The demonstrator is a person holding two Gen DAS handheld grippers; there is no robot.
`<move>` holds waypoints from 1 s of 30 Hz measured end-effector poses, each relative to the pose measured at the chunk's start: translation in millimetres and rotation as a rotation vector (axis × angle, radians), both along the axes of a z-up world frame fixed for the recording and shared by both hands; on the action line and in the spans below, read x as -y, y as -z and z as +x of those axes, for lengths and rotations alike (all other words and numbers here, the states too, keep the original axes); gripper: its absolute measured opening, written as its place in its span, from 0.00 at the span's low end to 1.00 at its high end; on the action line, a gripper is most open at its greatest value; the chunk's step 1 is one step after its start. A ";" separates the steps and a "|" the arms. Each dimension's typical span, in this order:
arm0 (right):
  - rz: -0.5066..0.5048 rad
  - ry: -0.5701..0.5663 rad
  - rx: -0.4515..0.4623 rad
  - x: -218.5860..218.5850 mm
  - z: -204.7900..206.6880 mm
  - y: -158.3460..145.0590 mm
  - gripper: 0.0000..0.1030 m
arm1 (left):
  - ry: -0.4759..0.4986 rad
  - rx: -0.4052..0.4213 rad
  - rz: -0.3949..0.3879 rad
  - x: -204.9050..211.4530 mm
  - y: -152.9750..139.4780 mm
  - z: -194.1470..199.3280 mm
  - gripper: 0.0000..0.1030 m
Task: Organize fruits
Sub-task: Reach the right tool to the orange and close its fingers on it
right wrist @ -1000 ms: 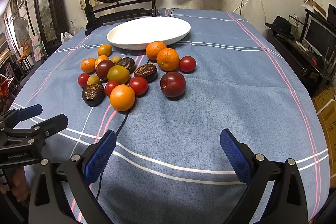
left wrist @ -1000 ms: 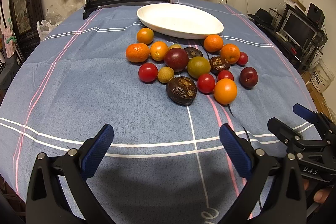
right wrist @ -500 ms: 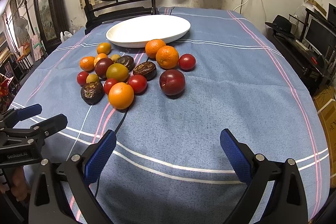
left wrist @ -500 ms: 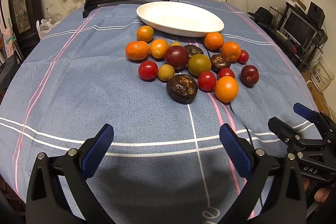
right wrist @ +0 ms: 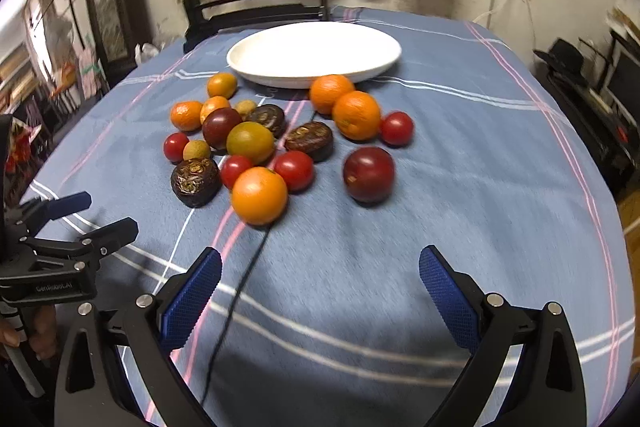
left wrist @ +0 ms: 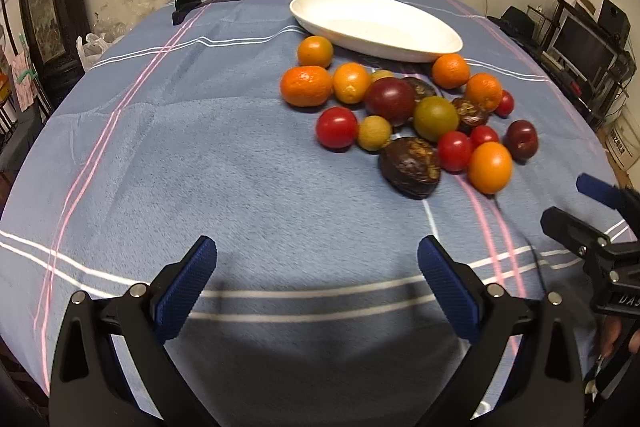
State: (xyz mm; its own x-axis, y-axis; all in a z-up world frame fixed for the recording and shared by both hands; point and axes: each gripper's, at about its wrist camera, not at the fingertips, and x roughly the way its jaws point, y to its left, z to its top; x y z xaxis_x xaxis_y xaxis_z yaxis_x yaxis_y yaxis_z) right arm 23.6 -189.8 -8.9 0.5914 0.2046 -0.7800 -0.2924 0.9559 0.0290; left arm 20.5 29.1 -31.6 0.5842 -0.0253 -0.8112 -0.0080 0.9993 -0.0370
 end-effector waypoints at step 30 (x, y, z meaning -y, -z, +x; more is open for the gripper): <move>0.135 -0.077 -0.084 4.4 21.7 1.5 0.38 | 0.067 -0.085 -0.023 29.8 14.6 35.2 0.96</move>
